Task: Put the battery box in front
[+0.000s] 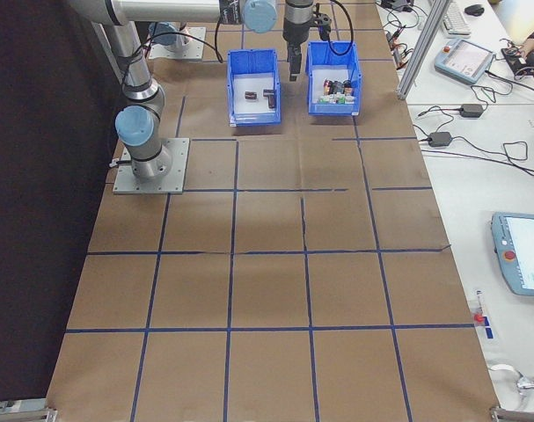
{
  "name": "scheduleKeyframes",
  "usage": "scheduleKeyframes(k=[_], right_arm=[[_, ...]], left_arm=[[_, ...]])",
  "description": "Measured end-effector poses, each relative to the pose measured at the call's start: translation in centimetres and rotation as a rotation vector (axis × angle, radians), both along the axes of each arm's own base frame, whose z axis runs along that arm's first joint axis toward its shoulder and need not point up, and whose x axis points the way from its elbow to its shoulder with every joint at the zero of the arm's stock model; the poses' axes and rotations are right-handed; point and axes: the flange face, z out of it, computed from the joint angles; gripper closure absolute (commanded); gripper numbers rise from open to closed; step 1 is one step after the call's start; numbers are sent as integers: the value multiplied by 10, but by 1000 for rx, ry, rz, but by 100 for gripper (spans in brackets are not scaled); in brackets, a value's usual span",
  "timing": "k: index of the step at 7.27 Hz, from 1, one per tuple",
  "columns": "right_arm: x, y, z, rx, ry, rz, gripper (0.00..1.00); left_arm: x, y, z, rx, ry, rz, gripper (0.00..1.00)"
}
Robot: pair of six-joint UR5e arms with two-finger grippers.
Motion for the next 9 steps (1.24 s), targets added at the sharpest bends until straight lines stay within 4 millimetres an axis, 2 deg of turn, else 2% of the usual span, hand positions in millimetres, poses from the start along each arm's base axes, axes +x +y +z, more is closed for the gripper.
scheduleKeyframes(k=[7,9], right_arm=[[0,-6,-3,1,1,1,0],[1,-11,-9,10,-4,4,0]], left_arm=[[0,2,0,0,0,41,0],[-1,3,-3,5,2,149,0]])
